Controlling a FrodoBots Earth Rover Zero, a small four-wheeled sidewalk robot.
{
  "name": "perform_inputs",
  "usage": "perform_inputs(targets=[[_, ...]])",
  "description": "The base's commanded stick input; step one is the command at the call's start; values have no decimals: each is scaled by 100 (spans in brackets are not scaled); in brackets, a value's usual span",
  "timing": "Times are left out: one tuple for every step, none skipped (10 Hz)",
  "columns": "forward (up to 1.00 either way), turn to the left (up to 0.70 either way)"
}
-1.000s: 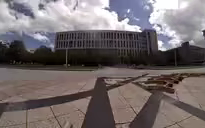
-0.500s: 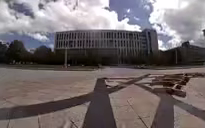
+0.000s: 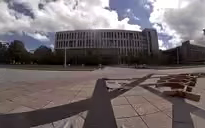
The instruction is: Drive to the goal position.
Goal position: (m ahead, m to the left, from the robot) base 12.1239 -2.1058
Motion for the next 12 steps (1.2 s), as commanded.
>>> perform_inputs(targets=[[70,0],[70,0],[70,0],[70,0],[70,0],[70,0],[70,0],[70,0],[70,0],[70,0],[70,0],[70,0]])
